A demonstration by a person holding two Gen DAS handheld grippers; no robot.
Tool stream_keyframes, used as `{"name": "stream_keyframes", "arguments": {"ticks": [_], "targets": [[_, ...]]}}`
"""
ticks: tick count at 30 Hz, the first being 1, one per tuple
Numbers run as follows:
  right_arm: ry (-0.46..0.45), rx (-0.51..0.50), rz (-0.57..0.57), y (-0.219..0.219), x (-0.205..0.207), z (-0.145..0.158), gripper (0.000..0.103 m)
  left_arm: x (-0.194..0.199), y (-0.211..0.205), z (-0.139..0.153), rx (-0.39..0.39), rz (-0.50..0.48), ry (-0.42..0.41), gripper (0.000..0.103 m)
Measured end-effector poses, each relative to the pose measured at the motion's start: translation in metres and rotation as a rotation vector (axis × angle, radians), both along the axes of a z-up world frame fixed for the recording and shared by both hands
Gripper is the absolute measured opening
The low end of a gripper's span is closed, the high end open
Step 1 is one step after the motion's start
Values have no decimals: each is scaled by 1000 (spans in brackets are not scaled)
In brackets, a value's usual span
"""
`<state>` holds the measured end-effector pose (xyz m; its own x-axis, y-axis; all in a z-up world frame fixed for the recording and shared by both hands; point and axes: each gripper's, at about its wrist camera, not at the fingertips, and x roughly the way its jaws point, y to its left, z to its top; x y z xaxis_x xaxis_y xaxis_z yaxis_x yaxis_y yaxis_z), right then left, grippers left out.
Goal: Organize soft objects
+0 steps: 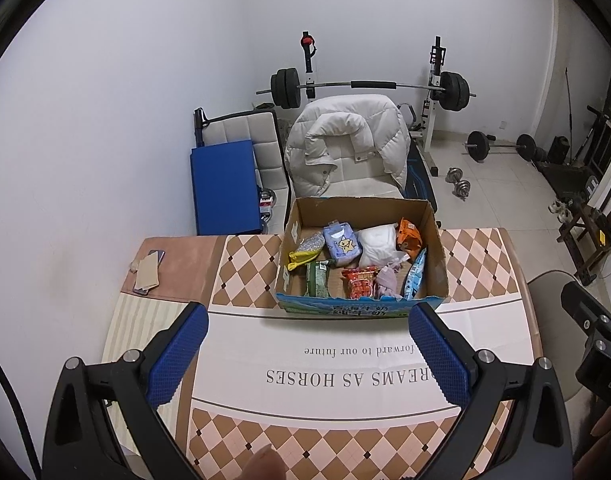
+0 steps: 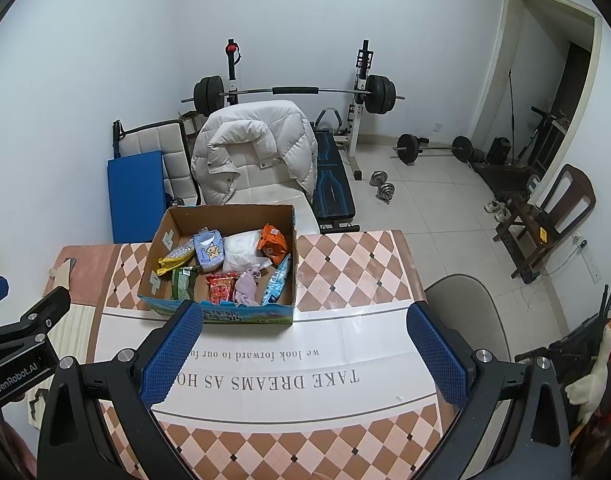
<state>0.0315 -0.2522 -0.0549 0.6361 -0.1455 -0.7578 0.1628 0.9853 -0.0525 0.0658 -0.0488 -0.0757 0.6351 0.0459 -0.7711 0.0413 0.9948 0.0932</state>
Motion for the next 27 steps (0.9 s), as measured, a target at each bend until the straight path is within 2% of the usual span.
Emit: {"name": "stream_keyframes", "arguments": {"ticks": [27], "targets": [[0,1,-2,-1,-2,1,103,0,-4,4,-4,-12,1,103]]}}
